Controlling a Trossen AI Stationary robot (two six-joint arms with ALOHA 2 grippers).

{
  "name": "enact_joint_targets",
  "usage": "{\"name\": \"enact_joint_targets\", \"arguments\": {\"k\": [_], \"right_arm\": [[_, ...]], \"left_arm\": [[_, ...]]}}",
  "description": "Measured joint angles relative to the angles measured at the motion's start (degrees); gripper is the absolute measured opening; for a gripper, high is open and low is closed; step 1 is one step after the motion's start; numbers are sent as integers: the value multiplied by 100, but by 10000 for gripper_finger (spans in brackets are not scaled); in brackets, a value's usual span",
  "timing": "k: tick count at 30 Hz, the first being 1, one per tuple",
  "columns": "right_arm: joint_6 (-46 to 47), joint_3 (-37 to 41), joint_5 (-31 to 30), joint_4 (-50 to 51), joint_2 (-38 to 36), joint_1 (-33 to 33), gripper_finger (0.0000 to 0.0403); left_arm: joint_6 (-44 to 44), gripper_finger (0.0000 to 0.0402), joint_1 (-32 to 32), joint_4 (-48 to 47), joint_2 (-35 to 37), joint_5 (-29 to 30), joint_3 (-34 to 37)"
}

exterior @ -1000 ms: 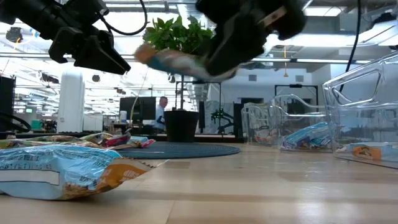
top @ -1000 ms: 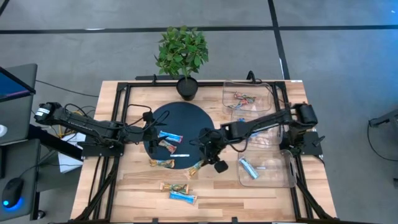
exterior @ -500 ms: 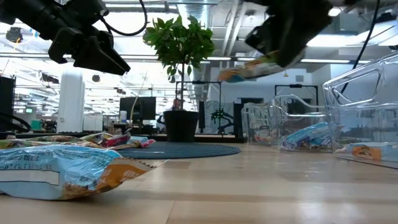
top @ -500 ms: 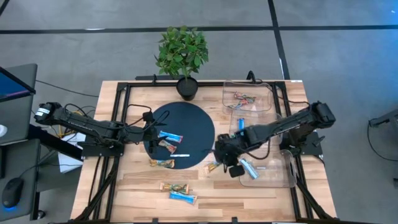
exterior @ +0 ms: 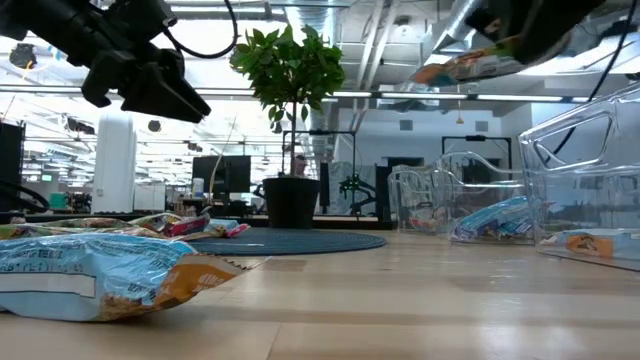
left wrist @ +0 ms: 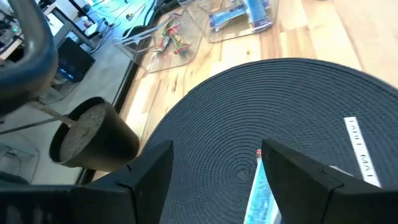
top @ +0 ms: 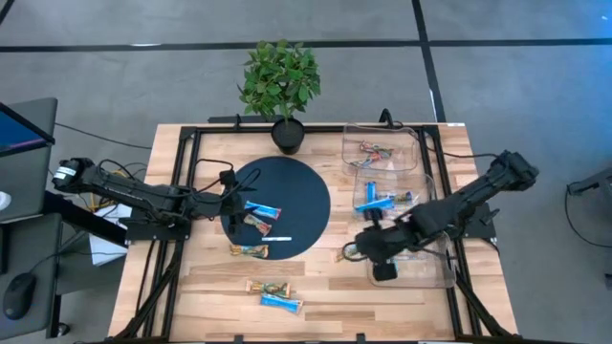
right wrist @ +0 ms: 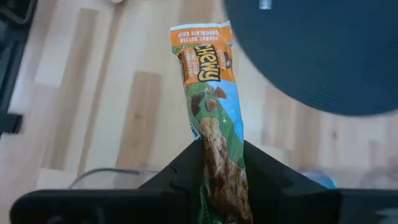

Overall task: Pick and place Granola Bars by type
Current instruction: Put the yellow granola bar into the bottom transparent bin

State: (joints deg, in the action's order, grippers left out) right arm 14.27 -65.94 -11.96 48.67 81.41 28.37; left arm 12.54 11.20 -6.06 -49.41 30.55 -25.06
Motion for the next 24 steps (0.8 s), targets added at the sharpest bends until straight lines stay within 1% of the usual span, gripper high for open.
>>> {"name": "enact_joint_targets", "arguments": {"k": [3,7,14,19,24], "right_arm": [[461,402,-324,-75,-464,229,82],[1111,954,-429,-156,-979,604,82],[2754,1842,-1050,-122,-1603,1546,82],[3786,2066,-1481,-70,-1817,2284,82],[4910,2226,-1883,154,-1757,2825,82]], "left_arm": [[28,240,-119,37,0,-8,0],[74,240,-308,83,0,-148,0],[67,240,-577,159,0,-220,0],[79,240,-729,248,-33,-419,0],[232,240,-868,377,-87,-486,0]]}}
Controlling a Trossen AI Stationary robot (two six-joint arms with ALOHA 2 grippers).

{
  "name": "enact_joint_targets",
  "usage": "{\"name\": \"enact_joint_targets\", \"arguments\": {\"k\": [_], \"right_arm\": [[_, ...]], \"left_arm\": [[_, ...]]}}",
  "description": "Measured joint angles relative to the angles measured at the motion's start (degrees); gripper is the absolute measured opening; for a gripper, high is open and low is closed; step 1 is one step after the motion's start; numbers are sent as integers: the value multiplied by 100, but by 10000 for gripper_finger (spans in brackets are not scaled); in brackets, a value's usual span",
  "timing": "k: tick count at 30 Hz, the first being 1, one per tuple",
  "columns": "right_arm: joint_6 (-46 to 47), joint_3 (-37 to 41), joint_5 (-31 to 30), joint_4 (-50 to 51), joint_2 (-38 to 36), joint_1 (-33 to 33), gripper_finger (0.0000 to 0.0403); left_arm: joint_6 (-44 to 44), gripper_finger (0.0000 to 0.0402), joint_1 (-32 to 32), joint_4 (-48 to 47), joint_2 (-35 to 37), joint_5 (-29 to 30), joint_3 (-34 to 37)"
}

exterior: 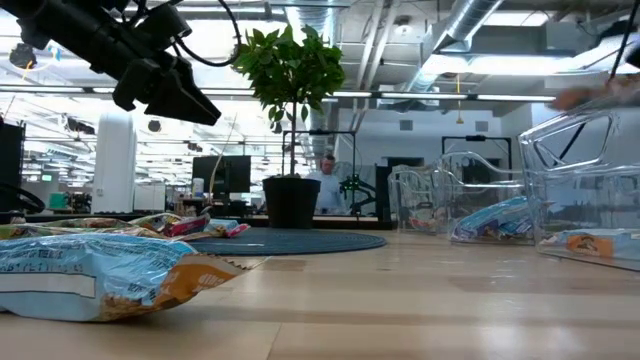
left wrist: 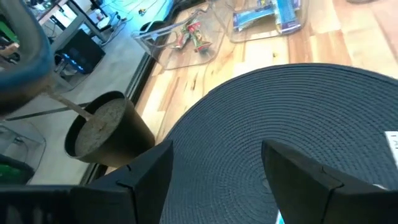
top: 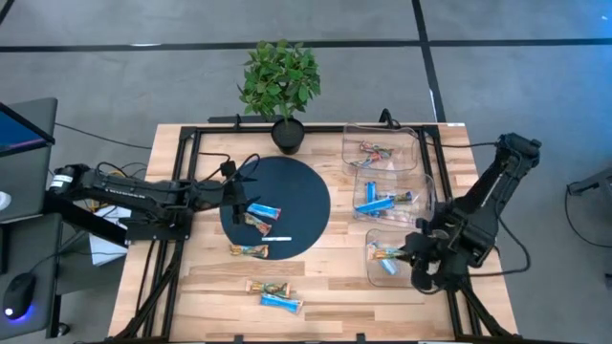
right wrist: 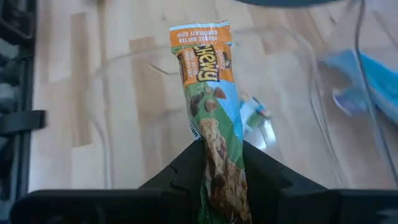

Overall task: Pick and place Granola Bars by type
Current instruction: Put the yellow granola bar into the bottom transparent bin, then put the red granola bar into the top transparent bin

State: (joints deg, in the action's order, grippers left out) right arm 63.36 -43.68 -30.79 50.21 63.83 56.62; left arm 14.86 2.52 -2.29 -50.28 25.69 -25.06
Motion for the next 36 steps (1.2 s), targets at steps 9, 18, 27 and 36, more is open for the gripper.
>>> {"name": "enact_joint_targets", "arguments": {"k": [9,18,27,36], "right_arm": [[1168,26,-197,463,397,138,81],[1307,26,-238,460,761,69,89],[1273,26,-401,394,768,66,148],[75,-39,-1167,221,767,69,208]], "left_arm": [[345,240,-360,255,-49,-397,0],[430,240,-712,333,-49,-747,0],[411,240,-820,333,-49,-802,0],[411,240,-819,333,-49,-1070,0]]}}
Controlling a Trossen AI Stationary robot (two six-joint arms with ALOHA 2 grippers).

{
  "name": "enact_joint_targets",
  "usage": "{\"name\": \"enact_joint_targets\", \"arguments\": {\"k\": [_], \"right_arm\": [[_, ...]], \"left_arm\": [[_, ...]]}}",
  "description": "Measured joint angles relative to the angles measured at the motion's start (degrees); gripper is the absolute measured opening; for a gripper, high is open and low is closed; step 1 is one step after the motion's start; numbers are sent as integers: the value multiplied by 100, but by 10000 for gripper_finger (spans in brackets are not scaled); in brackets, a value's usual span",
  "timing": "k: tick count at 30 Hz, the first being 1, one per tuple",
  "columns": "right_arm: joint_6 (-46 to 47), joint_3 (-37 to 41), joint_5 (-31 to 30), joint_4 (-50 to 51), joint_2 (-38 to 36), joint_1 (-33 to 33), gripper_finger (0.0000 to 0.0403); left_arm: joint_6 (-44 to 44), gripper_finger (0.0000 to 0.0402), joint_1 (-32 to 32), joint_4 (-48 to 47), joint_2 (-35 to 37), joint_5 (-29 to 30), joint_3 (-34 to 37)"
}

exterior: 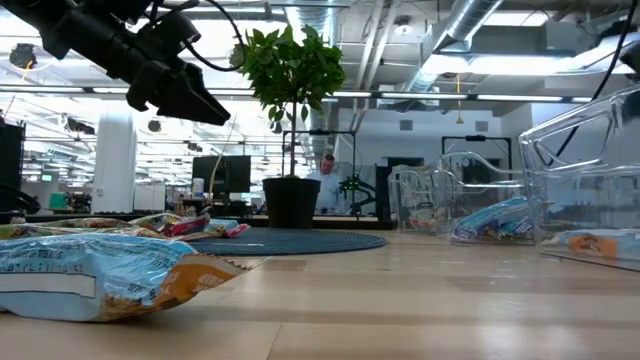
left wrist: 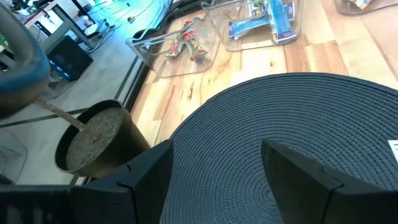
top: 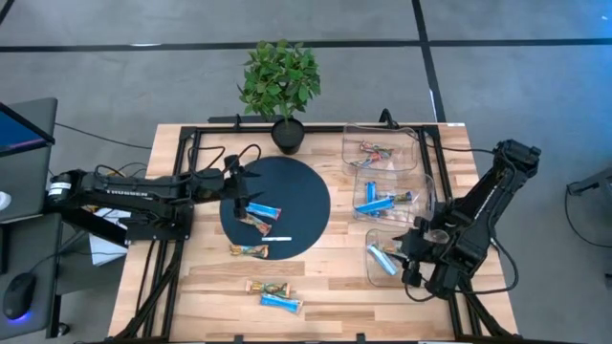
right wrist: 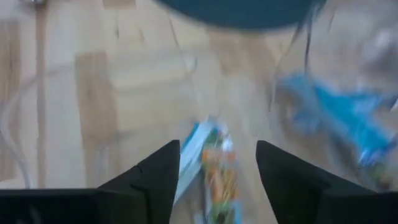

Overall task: Pick and place Granola Bars by type
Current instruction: Put the red granola bar into the top transparent bin

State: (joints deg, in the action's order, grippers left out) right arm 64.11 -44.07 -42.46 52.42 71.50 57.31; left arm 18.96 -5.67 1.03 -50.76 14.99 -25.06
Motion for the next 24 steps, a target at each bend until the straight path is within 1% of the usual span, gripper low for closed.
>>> {"name": "enact_joint_targets", "arguments": {"k": [2,7,10,13,20,24], "right_arm": [[-505,-24,-424,-126,0,1,210],[-1896,-33,-1444,-620,0,1,203],[-2459,-33,-1871,-811,0,4,197],[-2870,-33,-2256,-879,0,60,190],[-3599,-33,-3403,-878,0,323,179],[-3761,-33,-3617,-876,0,375,177]], "left_arm": [[0,240,0,-8,0,-134,0],[-16,240,2,-201,0,-676,0],[-148,240,2,-417,-31,-725,0],[-187,240,2,-484,-226,-722,0],[56,240,-7,-26,-849,-724,-4],[63,240,-7,-88,-1162,-724,-2]]}}
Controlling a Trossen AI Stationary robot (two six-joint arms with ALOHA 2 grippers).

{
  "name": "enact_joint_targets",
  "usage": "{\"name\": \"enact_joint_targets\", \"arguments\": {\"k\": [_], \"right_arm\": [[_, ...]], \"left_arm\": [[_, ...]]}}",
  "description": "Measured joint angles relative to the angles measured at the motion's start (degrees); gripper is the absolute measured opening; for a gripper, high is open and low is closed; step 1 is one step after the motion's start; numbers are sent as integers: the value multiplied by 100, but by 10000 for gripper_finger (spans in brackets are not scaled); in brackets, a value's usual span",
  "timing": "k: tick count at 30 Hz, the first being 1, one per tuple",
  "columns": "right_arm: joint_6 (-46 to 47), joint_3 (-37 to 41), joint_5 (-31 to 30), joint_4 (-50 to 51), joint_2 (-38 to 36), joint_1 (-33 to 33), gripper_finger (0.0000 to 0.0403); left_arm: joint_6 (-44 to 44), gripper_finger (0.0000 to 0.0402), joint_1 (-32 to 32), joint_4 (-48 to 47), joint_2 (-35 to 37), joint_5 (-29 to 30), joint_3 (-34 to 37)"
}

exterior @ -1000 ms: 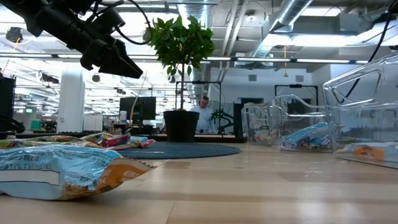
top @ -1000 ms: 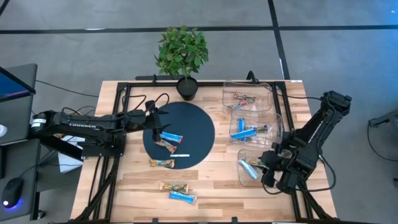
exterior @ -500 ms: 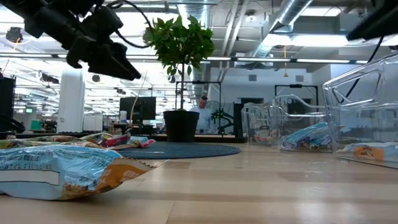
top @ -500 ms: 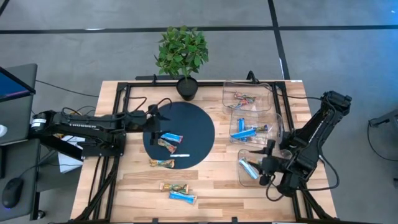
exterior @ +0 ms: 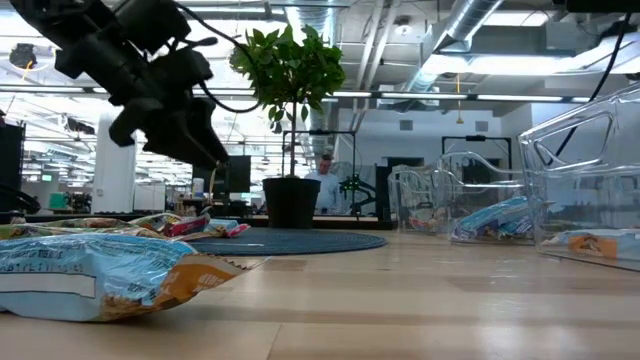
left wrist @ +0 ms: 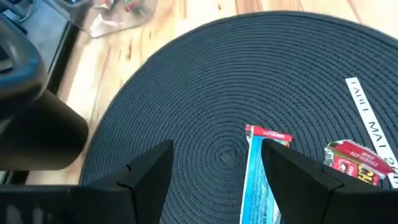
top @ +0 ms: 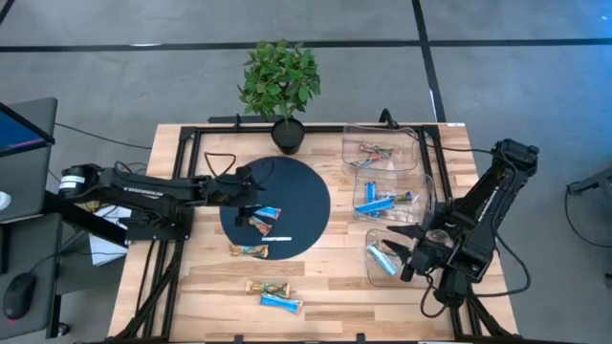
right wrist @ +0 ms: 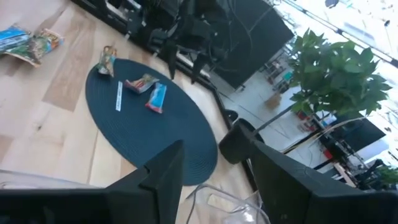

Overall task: Pick and place Granola Bars by type
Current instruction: Put the red granola bar into the top transparent bin

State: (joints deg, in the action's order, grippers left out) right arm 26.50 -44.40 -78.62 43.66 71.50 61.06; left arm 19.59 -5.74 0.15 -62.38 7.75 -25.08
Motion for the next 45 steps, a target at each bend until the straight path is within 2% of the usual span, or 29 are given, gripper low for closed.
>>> {"name": "enact_joint_targets", "arguments": {"k": [4,11,45], "right_arm": [[-2,0,2,0,0,-4,177],[0,0,6,4,0,-2,174],[48,0,216,-46,0,-2,164]], "left_arm": [[4,240,0,29,-255,-26,-2],[205,240,0,20,-527,-520,-2],[301,240,-149,-379,-566,-748,-2]]}}
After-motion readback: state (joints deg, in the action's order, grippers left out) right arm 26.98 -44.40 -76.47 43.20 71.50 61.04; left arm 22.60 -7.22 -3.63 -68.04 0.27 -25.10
